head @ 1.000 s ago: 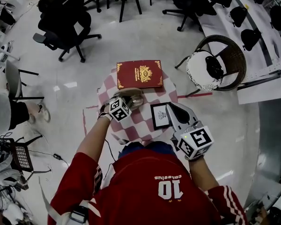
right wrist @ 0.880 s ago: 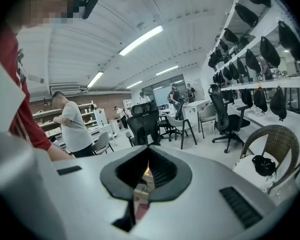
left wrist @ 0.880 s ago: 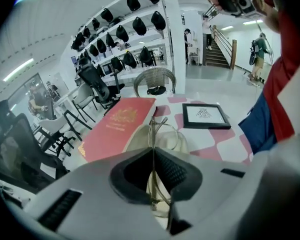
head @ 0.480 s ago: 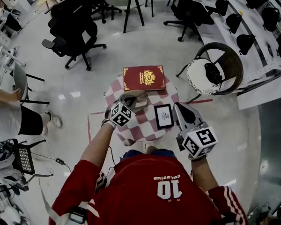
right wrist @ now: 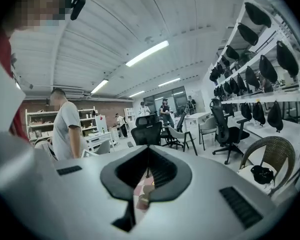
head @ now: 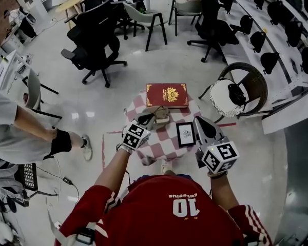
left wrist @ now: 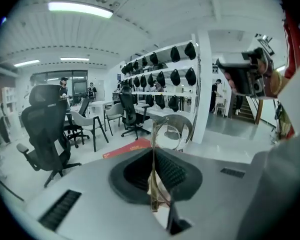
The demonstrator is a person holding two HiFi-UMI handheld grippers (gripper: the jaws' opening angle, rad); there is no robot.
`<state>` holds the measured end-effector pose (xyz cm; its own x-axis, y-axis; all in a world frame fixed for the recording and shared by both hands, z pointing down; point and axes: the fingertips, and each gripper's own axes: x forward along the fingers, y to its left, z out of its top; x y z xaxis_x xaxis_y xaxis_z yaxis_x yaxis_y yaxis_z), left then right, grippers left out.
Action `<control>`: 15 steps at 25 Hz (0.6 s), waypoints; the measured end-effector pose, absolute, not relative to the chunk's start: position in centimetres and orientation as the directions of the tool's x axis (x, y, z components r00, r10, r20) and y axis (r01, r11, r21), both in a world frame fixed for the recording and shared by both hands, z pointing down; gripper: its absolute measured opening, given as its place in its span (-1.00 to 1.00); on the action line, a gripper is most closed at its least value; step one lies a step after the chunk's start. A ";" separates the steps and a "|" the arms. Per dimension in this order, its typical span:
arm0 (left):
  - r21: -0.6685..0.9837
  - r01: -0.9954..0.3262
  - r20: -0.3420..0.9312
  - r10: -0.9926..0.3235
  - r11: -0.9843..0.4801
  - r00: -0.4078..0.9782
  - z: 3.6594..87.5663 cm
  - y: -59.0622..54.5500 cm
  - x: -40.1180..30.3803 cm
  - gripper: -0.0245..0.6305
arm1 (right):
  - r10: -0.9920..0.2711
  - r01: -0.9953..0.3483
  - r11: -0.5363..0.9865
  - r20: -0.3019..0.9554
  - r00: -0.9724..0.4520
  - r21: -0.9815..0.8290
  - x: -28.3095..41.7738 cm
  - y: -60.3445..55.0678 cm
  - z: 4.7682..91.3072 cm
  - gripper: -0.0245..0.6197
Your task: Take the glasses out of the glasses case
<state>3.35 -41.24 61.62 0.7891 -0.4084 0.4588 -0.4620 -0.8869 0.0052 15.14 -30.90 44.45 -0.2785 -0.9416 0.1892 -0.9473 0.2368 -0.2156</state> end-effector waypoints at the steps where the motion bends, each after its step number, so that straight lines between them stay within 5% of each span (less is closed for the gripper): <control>1: 0.024 -0.470 0.440 -0.414 -0.882 0.797 60.7 -41.0 3.0 -0.86 | -0.942 -0.948 0.238 0.186 -0.279 -0.213 15.0 -30.7 44.2 -0.87; 15: 0.098 -0.510 0.224 -0.481 -0.854 0.848 47.4 -36.4 -0.2 -0.86 | -0.954 -0.950 0.256 0.113 -0.279 -0.180 12.7 -28.4 40.1 -0.87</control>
<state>-0.18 -36.44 47.36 0.8478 -0.4807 0.2239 -0.5104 -0.8543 0.0985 12.74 -28.42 40.05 -0.2787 -0.9537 0.1128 -0.9498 0.2563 -0.1795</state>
